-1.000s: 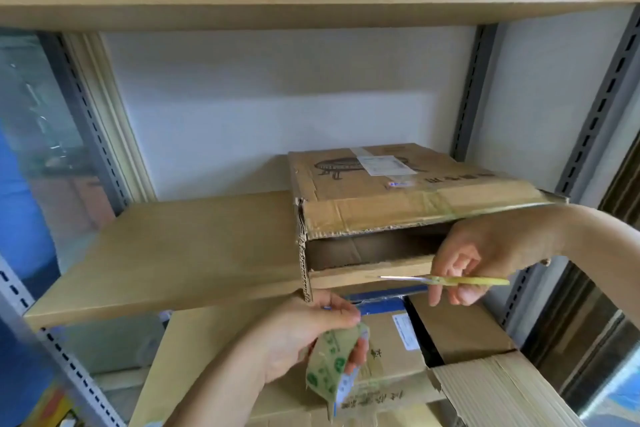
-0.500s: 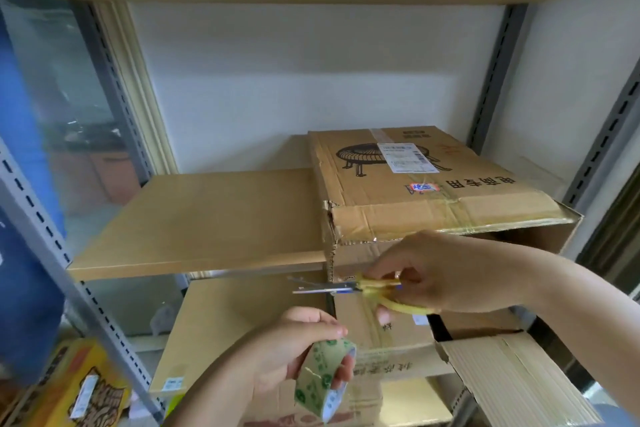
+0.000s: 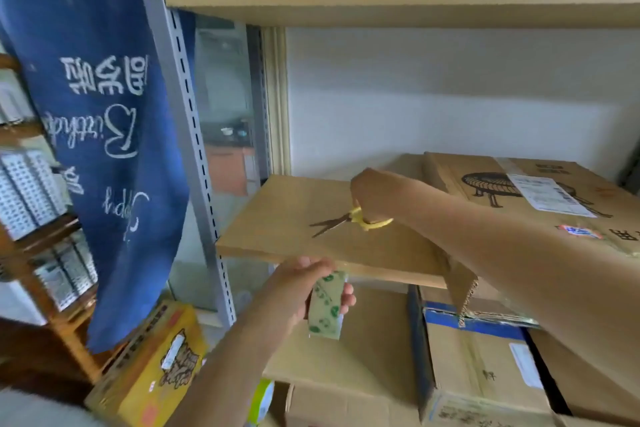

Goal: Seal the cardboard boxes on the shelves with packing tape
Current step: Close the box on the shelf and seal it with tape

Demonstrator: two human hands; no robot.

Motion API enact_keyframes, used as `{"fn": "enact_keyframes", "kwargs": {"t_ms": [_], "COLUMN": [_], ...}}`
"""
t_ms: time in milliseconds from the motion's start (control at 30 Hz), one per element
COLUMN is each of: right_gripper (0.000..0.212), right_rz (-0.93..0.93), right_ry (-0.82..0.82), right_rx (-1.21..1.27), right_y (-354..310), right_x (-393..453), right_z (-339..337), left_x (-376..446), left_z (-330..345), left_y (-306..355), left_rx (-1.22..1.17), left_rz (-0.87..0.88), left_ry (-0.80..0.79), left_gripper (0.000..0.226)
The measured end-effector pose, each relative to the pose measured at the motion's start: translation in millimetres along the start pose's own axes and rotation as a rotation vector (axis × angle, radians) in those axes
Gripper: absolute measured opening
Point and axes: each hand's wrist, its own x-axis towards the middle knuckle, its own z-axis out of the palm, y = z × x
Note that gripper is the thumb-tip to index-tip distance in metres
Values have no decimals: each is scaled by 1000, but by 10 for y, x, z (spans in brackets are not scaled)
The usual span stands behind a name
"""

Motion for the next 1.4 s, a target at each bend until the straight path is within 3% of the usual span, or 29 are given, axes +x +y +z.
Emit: {"fn": "enact_keyframes", "kwargs": {"t_ms": [100,233,300,400,500,567,633,733,967,1100,1167,1300,1333,1400], "right_gripper": [24,27,29,38,36,20,4,7,8,12,14,15,14,11], "right_rz": [-41,-15,18,55,-71,-120,-46,118,164,225,255,335,347,381], "right_ry": [-95,-210,-112,210,195,244,375,515,706,791,817,786,784,805], "right_rx": [-231,-230,-122,267,708,793,838,899,790,707,702,659,649,632], "right_y": [-125,-230,-216,-123,-125,-180,-204,-227,-327,-310,-270,-75,-10,117], "right_x": [165,321,289,86,-368,-622,-720,-796,-1376,-1730,-1876,-2176,-2267,-2453], "right_z": [109,254,231,111,27,92,271,498,935,1227,1324,1523,1568,1638], "left_x": [-45,-23,-32,-84,-155,-204,-264,-312,-424,-507,-515,-533,-546,-584], "left_z": [-28,-109,-157,-205,-176,-105,-3,127,335,551,699,921,943,980], "left_y": [107,147,163,188,215,210,190,116,-276,-610,-796,-1043,-1097,-1122], "left_rx": [-66,-105,-66,5,35,27,41,106,220,247,352,540,628,850], "left_rz": [50,65,116,184,256,290,292,270,217,139,143,125,184,501], "left_ry": [0,10,0,-24,-41,-72,-94,-113,-164,-208,-227,-292,-304,-233], "left_gripper": [3,17,23,26,26,25,26,28,45,42,39,53,55,36]}}
